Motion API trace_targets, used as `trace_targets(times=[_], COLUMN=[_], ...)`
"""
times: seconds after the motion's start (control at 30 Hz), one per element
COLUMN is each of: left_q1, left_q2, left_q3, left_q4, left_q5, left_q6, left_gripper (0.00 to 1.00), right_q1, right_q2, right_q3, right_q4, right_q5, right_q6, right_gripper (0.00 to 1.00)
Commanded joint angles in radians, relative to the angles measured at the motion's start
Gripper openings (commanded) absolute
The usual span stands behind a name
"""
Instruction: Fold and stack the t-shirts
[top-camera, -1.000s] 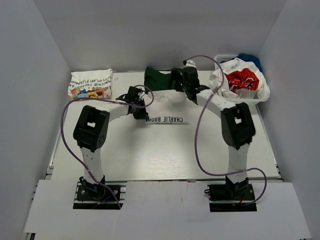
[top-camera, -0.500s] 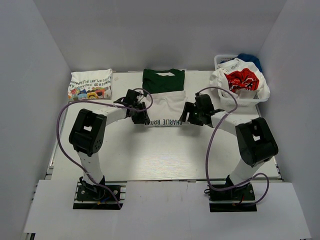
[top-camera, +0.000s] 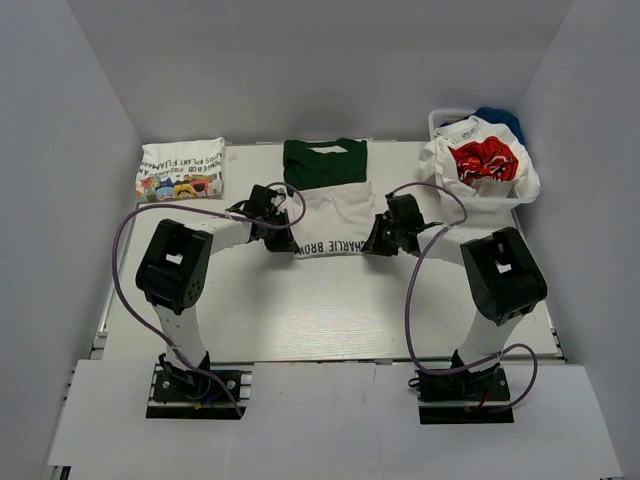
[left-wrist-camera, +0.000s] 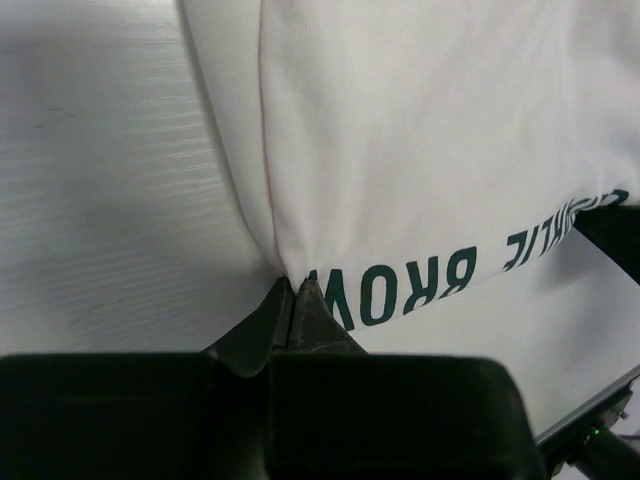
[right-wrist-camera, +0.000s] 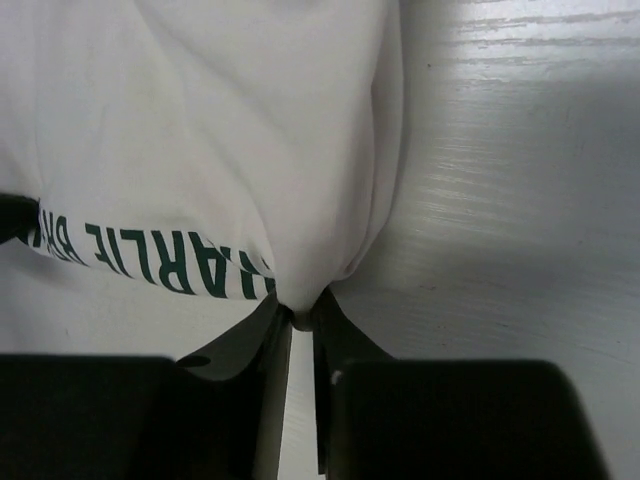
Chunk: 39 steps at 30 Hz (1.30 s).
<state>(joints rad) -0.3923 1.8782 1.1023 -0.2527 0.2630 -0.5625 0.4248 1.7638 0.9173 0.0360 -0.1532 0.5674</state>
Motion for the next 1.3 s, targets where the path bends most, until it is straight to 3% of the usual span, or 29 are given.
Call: trace_targets(times=[0.0,0.1,0.27,0.4,0.53,0.67,0.97,1.03,1.2,1.27], left_q1=[-0.014,-0.014,-0.063,-0.109,-0.134,-0.145,-0.115,-0.115,-0.073,-0.042], left_q2=[0.045,-0.013,-0.264,-0.477,-0.651,-0.746,-0.618,-0.469,-0.288,-0.217], left_q3=[-0.010,-0.053,-0.183,-0.246,-0.246,-0.176,0.063,0.178,0.350,0.384], left_q4=[-0.056,-0.031,-0.129,-0.175,-0.241,-0.269,-0.250,-0.272,-0.313,-0.303], left_q5=[0.025,0.058,-0.008,0.065,0.094,0.033,-0.162,-0.240,-0.329,-0.340], left_q6=[0.021,0.032,0.021,-0.004,-0.014,-0.025,-0.043,-0.043,-0.056,-0.056], left_gripper=[0.00,0.00,0.00,0.00,0.00,0.00,0.00,0.00,0.00,0.00], right_q1=[-0.004,-0.001,0.017,0.049,0.065,0.068,0.051,0.031,-0.012,-0.035], right_q2=[-0.009,-0.065,-0.294,-0.601,-0.725,-0.776,-0.590,-0.517,-0.365,-0.325], right_q3=[-0.031,-0.051,-0.156,-0.224,-0.109,-0.041,0.228,0.271,0.336,0.354], right_q4=[0.038,0.015,-0.181,-0.388,-0.531,-0.495,-0.476,-0.492,-0.446,-0.420], right_q5=[-0.003,0.004,0.004,-0.040,-0.051,-0.094,0.009,0.044,0.043,-0.034], right_q6=[0.002,-0.011,-0.023,-0.056,-0.109,-0.118,-0.038,-0.014,-0.004,0.002], right_gripper=[0.14,0.00,0.00,0.00,0.00,0.00,0.00,0.00,0.00,0.00])
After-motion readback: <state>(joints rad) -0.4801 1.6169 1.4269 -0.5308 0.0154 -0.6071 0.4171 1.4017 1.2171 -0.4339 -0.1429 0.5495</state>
